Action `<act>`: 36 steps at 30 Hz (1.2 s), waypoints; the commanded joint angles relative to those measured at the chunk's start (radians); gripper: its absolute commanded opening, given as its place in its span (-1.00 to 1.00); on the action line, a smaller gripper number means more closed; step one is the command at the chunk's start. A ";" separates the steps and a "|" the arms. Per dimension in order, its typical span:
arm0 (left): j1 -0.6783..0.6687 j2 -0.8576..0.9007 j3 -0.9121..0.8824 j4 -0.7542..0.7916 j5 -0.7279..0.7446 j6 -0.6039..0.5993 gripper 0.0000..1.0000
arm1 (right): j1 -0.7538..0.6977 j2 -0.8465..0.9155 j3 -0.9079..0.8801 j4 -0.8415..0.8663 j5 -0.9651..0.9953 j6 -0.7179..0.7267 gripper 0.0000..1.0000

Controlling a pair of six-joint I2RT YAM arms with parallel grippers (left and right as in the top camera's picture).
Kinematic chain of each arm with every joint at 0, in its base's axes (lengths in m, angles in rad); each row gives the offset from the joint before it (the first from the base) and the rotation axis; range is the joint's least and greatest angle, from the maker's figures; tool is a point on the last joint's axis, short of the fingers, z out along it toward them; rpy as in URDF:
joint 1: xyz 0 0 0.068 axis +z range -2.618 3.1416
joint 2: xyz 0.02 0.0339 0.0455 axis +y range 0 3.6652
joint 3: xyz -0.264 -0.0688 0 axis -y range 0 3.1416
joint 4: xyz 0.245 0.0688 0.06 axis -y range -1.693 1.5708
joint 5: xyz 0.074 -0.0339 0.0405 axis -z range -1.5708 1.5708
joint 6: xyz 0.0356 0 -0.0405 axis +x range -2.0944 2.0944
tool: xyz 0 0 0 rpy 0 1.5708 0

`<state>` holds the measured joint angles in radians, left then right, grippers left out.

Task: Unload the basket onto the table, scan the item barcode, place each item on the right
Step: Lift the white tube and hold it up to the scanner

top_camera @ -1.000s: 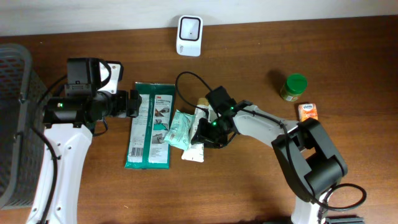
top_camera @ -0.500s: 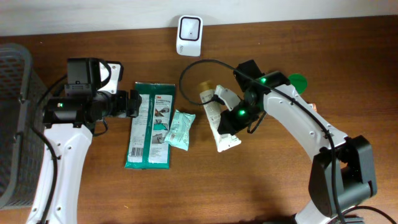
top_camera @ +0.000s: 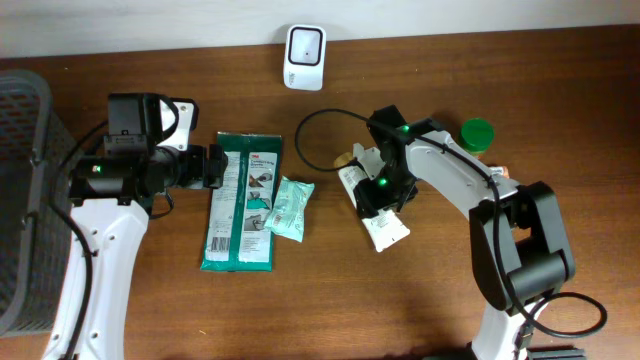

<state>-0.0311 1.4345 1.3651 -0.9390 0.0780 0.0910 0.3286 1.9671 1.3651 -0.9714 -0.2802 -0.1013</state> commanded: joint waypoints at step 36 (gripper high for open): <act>0.003 0.000 0.003 0.002 0.001 0.019 0.98 | 0.008 -0.126 1.028 -0.409 -0.066 0.218 -0.92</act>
<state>-0.0311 1.4345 1.3651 -0.9379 0.0776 0.0906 0.2920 1.7763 2.2654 -1.3899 -0.5533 0.0891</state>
